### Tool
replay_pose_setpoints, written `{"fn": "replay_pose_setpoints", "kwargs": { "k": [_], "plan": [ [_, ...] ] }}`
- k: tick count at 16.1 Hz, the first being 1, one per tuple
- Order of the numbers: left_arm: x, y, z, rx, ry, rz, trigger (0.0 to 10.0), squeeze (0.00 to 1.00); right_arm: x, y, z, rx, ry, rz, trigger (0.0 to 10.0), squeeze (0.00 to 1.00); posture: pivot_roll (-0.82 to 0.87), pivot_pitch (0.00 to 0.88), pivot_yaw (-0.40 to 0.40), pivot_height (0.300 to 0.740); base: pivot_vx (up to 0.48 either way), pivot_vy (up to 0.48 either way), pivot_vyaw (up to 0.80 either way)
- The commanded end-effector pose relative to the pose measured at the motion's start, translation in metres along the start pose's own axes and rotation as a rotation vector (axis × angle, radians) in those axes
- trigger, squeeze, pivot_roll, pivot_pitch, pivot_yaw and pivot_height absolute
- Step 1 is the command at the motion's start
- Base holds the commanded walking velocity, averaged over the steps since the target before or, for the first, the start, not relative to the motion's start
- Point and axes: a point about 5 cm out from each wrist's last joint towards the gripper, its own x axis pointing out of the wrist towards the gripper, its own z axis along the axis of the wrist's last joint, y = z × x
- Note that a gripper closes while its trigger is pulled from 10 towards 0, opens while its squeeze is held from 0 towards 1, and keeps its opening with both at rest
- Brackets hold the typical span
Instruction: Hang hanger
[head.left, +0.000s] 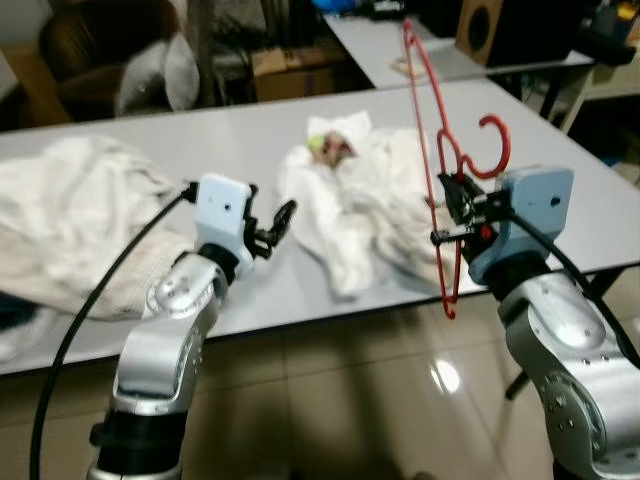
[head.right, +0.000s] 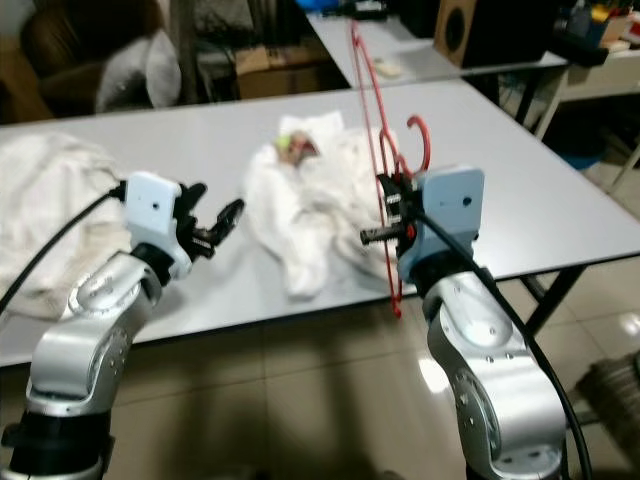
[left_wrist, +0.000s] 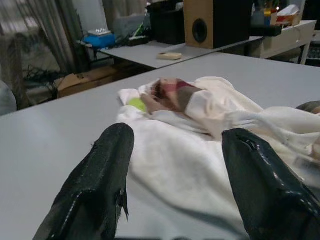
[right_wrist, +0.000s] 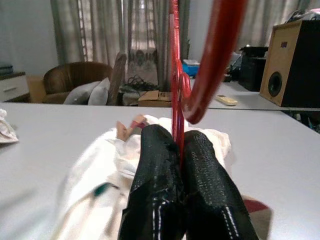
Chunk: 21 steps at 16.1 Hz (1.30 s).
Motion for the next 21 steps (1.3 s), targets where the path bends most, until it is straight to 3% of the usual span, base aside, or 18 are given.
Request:
{"fn": "replay_pose_setpoints", "kwargs": {
  "k": [1, 11, 21],
  "plan": [
    [-0.004, 0.007, -0.001, 0.009, 0.011, 0.034, 10.0, 0.0, 0.001, 0.005, 0.003, -0.013, -0.015, 0.024, 10.0, 0.0, 0.01, 0.0, 0.06, 0.723, 0.0, 0.398, 0.0],
    [-0.007, 0.006, -0.005, 0.031, 0.03, 0.029, 10.0, 0.0, -0.002, 0.008, -0.014, -0.034, 0.026, 0.04, 10.0, 0.0, 0.02, 0.0, 0.054, 0.723, 0.0, 0.399, 0.0],
    [-0.009, 0.006, -0.007, 0.04, 0.042, 0.023, 10.0, 0.0, -0.003, 0.011, -0.017, -0.046, 0.027, 0.049, 10.0, 0.0, 0.02, 0.0, 0.058, 0.723, 0.0, 0.402, 0.0]
  ]
}}
